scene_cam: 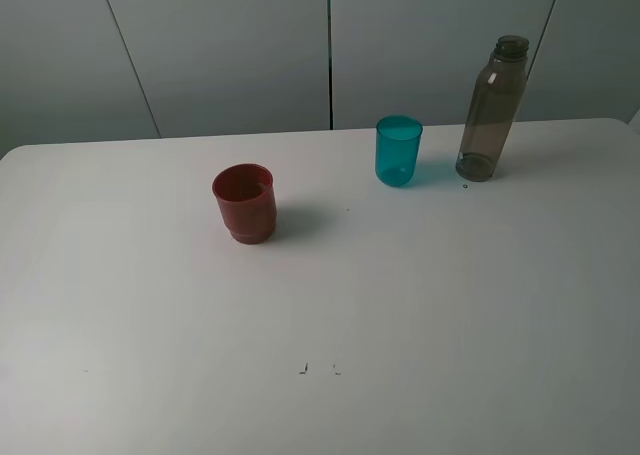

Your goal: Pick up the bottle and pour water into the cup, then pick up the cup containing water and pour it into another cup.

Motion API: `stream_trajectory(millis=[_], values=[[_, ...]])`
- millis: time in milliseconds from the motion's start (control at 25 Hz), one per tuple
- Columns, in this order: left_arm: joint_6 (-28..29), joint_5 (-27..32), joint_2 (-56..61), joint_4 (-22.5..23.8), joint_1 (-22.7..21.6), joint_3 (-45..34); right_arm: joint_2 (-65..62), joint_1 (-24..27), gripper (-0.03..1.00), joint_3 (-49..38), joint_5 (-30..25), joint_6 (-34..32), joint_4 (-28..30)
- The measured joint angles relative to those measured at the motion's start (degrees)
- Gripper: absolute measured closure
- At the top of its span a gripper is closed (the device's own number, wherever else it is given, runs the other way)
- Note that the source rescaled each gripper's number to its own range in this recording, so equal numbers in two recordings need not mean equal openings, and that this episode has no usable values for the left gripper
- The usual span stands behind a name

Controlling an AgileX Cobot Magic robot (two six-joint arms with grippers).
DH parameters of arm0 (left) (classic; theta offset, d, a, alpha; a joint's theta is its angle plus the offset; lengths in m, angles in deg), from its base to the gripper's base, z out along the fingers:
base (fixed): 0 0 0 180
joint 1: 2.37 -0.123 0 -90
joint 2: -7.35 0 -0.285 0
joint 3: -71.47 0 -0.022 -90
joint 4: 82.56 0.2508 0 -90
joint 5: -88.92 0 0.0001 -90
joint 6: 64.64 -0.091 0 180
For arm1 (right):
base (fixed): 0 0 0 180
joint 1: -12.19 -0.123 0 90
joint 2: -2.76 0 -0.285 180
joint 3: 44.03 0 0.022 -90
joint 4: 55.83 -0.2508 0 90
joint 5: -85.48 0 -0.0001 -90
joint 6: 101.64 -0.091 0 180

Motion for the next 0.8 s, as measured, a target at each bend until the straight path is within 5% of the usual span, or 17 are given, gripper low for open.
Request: stream_trajectory(millis=[800], values=[[0.0, 0.0, 0.0, 0.0, 0.0, 0.0, 0.0, 0.0, -0.03, 0.0, 0.0, 0.0, 0.0]])
